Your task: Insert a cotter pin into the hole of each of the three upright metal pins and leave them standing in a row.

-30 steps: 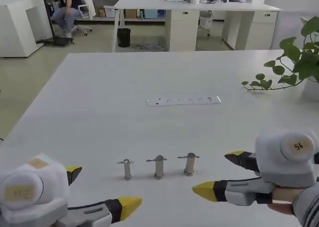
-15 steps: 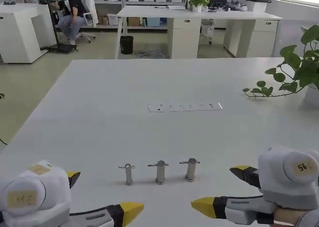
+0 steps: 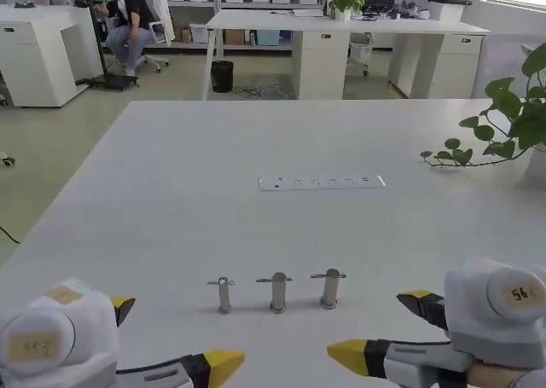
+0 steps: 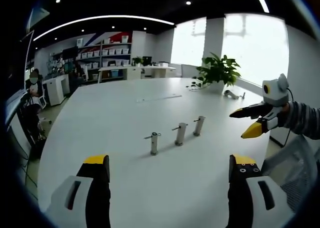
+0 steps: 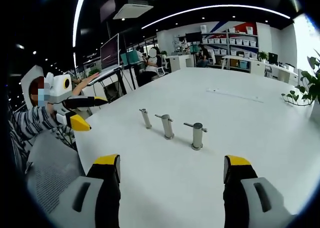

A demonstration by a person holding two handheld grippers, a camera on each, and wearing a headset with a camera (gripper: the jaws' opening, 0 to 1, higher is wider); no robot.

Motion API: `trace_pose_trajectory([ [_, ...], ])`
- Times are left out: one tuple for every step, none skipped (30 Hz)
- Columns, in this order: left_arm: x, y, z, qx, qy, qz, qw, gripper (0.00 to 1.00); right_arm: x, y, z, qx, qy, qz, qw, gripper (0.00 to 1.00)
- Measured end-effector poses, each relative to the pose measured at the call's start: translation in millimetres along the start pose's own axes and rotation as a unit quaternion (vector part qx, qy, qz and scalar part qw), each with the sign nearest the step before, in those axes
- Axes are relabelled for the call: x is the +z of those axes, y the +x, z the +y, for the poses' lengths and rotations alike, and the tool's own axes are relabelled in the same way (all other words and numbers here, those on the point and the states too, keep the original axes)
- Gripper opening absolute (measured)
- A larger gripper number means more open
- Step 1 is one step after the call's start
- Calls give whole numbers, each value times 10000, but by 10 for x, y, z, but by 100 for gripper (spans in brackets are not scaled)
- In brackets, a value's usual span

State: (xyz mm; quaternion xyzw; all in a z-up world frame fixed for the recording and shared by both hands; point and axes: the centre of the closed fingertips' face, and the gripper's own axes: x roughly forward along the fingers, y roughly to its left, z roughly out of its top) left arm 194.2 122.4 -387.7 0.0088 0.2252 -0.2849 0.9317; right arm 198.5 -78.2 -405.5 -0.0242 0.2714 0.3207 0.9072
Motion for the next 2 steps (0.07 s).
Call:
trace_pose_trajectory([
  [4, -2, -1, -4, -5, -7, 10000, 99, 0, 2, 6, 3, -4, 4, 10000, 83],
  [9, 0, -2, -8, 0, -14, 10000, 99, -6, 4, 15, 10, -2, 11, 10000, 83],
])
